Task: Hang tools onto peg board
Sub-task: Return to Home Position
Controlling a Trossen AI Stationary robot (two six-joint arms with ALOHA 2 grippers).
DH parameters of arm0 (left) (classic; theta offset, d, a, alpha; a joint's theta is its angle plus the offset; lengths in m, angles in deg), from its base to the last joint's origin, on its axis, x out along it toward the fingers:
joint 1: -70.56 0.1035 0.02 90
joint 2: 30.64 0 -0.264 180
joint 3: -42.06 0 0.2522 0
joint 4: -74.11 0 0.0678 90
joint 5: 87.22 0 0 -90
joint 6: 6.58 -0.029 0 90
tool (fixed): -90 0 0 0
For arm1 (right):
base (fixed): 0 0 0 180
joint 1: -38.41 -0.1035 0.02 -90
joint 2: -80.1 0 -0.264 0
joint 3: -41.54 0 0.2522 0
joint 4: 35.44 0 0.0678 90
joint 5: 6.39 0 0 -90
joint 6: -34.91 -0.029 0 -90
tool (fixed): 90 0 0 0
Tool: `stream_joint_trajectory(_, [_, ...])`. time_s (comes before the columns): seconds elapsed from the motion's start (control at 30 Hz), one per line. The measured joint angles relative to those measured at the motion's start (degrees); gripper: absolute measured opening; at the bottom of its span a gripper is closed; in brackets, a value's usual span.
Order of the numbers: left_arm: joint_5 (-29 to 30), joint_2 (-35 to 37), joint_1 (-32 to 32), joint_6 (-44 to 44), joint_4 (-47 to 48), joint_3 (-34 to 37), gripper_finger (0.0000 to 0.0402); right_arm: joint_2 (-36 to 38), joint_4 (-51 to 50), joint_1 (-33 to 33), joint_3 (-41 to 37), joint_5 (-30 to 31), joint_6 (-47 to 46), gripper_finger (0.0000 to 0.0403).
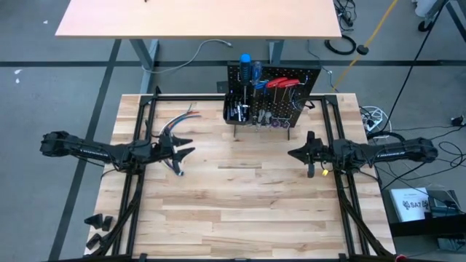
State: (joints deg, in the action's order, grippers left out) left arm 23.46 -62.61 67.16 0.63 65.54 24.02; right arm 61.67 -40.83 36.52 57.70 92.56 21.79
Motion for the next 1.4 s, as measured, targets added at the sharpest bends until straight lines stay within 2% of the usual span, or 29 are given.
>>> stream_joint_trajectory(0.23, [-0.97,1.26,0.0,0.0,-3.19,2.44,0.018,3.26,-1.21,0.0,-1.62,0.0,0.12,0.0])
stream_joint_trajectory(0.4, [-0.99,4.61,0.0,-0.01,-1.78,3.53,0.018,5.57,-5.44,0.02,-1.62,0.8,0.21,0.0])
stream_joint_trajectory(0.57, [-1.16,7.6,0.01,-0.05,-0.05,3.87,0.018,6.91,-5.58,0.02,-1.58,1.6,1.61,0.0])
stream_joint_trajectory(0.73, [-4.88,10.0,0.0,-1.15,1.55,3.89,0.018,7.39,-5.6,0.02,-1.58,1.62,2.24,0.0])
stream_joint_trajectory(0.87, [-7.29,12.62,0.01,-1.56,4.59,3.91,0.018,7.36,-5.66,0.02,-1.56,1.57,2.22,0.0])
stream_joint_trajectory(1.3, [-7.56,27.75,0.01,-1.6,16.87,3.94,0.018,7.36,-5.76,0.02,-1.56,1.42,3.1,0.0])
stream_joint_trajectory(1.4, [-9.99,30.55,0.0,-2.08,19.14,3.94,0.018,7.36,-5.84,0.02,-1.54,1.09,3.2,0.0])
